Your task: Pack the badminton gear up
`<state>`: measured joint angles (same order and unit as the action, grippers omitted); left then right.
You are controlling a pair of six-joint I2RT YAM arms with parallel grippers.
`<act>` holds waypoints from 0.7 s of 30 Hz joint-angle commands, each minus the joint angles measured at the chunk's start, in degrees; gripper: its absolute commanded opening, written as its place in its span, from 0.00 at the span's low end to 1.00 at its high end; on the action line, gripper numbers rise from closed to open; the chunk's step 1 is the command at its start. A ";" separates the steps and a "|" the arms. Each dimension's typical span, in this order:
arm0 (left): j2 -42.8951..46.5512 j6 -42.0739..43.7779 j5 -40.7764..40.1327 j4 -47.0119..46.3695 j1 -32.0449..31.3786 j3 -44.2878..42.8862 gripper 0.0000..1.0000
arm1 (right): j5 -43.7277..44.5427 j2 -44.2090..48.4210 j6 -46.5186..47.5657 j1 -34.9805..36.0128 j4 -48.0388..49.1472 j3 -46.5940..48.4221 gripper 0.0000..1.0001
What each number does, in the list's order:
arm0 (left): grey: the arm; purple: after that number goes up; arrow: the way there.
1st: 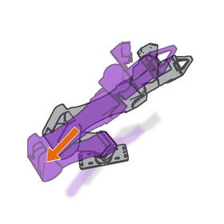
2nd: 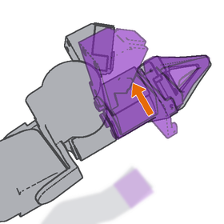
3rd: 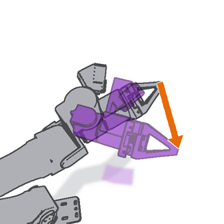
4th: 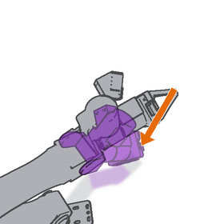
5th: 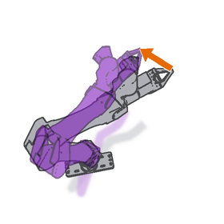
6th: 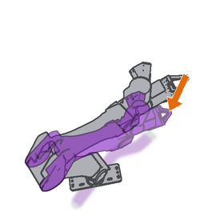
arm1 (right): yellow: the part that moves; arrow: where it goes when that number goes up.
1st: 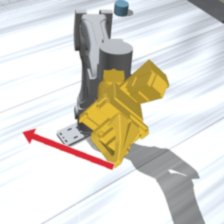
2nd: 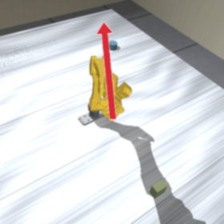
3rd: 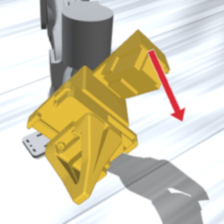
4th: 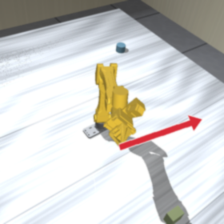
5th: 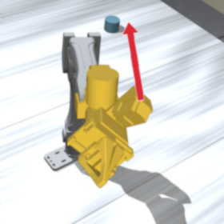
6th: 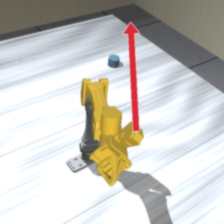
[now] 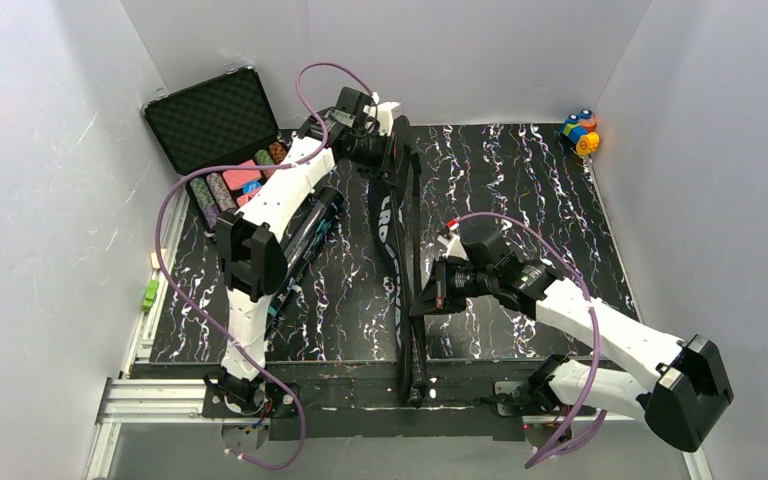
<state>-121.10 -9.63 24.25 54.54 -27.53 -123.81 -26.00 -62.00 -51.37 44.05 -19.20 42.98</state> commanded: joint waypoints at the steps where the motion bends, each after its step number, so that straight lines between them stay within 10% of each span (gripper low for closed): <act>1: 0.13 2.05 -4.31 -6.25 1.60 -3.87 0.00 | -5.75 4.01 1.41 2.21 -7.90 -1.69 0.01; 17: -0.53 2.35 -3.01 -5.80 1.60 -4.91 0.02 | -3.36 16.32 -1.53 3.83 -16.52 -7.63 0.01; 21: 1.14 3.34 -0.68 -5.07 1.58 -3.02 0.56 | -1.55 15.54 -0.10 3.85 -18.91 -4.71 0.01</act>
<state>-123.00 -8.43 24.64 54.04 -27.77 -126.80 -23.99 -46.65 -52.27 46.39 -30.41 35.46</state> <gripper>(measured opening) 0.338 0.031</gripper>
